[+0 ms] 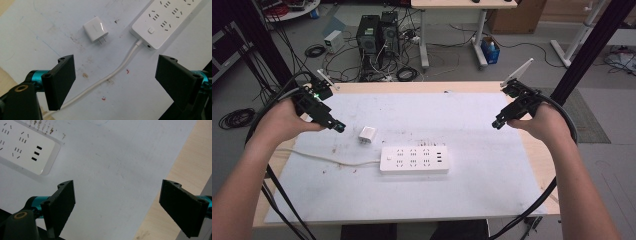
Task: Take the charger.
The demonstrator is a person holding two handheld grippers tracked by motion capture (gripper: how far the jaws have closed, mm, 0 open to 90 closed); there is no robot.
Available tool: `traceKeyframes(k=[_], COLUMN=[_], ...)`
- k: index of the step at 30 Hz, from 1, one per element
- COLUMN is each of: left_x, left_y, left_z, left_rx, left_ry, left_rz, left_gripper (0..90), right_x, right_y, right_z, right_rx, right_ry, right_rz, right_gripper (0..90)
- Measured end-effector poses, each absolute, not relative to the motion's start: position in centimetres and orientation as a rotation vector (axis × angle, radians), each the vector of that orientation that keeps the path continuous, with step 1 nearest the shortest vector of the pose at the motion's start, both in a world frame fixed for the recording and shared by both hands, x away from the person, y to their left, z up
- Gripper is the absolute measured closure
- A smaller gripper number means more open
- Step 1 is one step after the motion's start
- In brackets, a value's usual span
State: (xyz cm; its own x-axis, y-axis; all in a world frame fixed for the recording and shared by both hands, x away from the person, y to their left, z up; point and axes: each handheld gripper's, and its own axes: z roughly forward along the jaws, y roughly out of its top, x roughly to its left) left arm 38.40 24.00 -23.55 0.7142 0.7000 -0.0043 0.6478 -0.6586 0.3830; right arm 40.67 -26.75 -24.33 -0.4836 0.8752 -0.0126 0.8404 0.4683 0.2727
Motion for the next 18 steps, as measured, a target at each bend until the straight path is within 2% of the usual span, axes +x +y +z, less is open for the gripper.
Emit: traceKeyframes(k=[6, 18], left_x=[38.7, 41.2], left_y=[23.8, 22.1], left_z=[-24.0, -27.8], left_rx=[2.551, 2.501], left_ry=[1.064, 1.178], left_rz=[0.201, 0.177], left_gripper=[16.6, 16.6], right_x=[40.7, 41.0], right_y=[-26.9, -27.0], right_z=[-24.3, -24.5], right_rx=[1.507, 1.487], right_ry=[2.553, 2.552], right_rz=[0.356, 0.370], right_gripper=[12.9, 12.9])
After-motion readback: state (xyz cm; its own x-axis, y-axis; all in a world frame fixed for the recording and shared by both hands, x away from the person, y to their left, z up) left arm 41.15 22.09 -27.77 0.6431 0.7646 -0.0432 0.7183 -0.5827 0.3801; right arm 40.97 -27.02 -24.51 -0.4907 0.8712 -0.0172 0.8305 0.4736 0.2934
